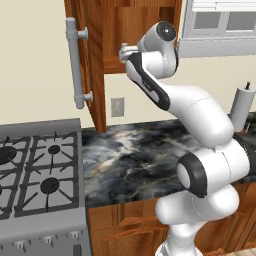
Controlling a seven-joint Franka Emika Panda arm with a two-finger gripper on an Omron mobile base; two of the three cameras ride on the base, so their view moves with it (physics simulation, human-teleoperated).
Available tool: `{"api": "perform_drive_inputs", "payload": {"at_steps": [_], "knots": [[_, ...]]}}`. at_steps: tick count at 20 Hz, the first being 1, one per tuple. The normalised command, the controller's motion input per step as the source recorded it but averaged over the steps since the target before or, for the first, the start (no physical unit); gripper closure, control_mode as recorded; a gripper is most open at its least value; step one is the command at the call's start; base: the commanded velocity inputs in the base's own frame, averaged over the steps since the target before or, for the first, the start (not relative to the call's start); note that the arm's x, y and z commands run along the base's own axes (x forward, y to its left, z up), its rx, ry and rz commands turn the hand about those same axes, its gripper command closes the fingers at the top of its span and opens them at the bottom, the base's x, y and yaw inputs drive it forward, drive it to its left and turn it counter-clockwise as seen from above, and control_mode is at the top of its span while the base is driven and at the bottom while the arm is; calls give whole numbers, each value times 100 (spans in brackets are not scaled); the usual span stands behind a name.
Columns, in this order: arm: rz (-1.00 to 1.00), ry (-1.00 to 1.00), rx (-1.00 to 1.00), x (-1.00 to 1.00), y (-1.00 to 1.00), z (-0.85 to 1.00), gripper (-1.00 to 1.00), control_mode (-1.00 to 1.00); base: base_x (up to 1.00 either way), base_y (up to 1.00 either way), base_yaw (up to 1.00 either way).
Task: Take 2 condiments from the cabinet and move them on the counter near the stove.Make sure the condiments are lined up with each other, next to each other.
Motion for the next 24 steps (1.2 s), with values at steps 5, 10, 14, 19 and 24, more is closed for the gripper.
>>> {"api": "perform_drive_inputs", "payload": {"at_steps": [5,10,14,19,24], "knots": [[-4,-1,0,27,0,0,-100,-100,0,0,0],[-3,0,0,27,4,0,-100,-100,0,0,0],[-1,0,0,15,16,0,-100,-100,0,0,0],[-1,0,0,20,13,-1,-100,-100,0,0,0],[-1,0,0,21,1,-4,-100,-100,0,0,0]]}}
